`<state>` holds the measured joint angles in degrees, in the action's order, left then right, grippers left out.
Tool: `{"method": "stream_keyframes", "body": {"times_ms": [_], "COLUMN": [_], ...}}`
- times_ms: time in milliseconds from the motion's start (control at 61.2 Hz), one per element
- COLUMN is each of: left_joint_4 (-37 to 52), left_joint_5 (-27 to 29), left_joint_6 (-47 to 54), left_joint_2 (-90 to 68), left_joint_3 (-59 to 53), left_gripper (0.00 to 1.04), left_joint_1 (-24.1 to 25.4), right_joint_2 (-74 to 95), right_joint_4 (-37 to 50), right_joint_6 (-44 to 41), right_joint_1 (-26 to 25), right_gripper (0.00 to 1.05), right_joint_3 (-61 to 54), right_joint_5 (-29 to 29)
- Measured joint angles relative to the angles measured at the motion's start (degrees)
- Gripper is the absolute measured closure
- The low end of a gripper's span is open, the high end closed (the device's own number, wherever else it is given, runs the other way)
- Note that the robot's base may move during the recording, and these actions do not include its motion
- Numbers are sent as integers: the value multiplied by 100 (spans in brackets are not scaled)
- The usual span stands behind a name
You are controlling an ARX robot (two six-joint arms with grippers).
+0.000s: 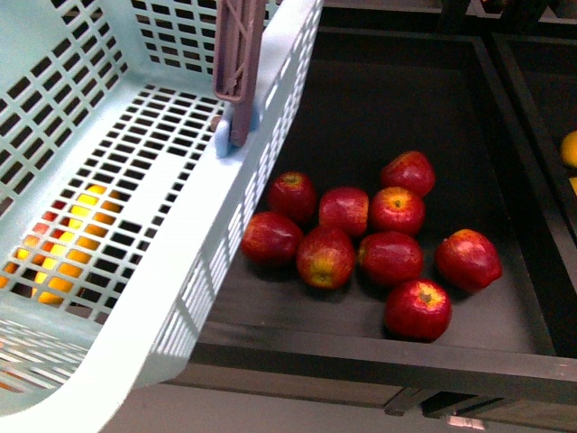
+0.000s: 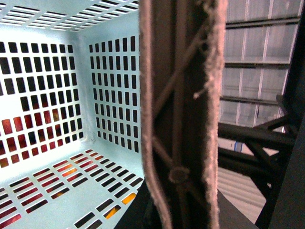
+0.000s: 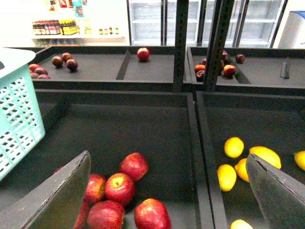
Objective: Pick lemon and mango into basket
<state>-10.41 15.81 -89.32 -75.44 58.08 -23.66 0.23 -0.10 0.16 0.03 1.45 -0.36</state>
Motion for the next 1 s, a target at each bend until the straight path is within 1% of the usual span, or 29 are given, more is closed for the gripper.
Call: {"method": "stream_keyframes", "body": {"times_ms": [65,180,310,343,376,392,408,425,474,490,523,555,604,653,718,833,865,996], "left_joint_4": [0,0,0,-125,-588,-684,-837,-890,-968,-973,-977,-977,-977,-977,-988,-1215,-1399,-1996], "left_joint_5": [4,-190,-181,-107,22,42,55,57,55,55,74,90,72,39,-157,-765,-999,-1644], "left_joint_6": [39,-37,-37,131,713,813,1266,1521,3021,3150,4120,4747,5554,5952,6092,6026,5963,5539], "left_joint_2": [2,0,0,-22,-107,-133,-184,-210,-363,-396,-551,-673,-905,-1154,-1478,-2155,-2426,-3226], "left_joint_3": [0,0,0,44,249,299,387,424,575,608,752,861,1080,1375,1784,2623,2970,4030], "left_gripper": [99,99,99,99,99,99,99,99,99,99,99,99,99,99,99,99,99,99], "left_joint_1": [-4,-55,-68,-83,-109,-116,-129,-133,-136,-136,-116,-87,-39,-13,-13,-142,-229,-599], "right_joint_2": [0,0,0,0,0,0,0,0,0,0,0,0,0,0,0,0,0,0], "right_joint_4": [0,0,0,0,0,0,0,0,0,0,0,0,0,0,0,0,0,0], "right_joint_6": [0,0,0,0,0,0,0,0,0,0,0,0,0,0,0,0,0,0], "right_joint_1": [0,0,0,0,0,0,0,0,0,0,0,0,0,0,0,0,0,0], "right_gripper": [9,9,9,9,9,9,9,9,9,9,9,9,9,9,9,9,9,9], "right_joint_3": [-2,-2,-2,-2,-2,-2,-2,-2,-2,-2,-2,-2,-2,-2,-2,-2,-2,-2], "right_joint_5": [9,13,22,35,37,35,33,33,33,33,33,33,33,35,33,33,33,35]}}
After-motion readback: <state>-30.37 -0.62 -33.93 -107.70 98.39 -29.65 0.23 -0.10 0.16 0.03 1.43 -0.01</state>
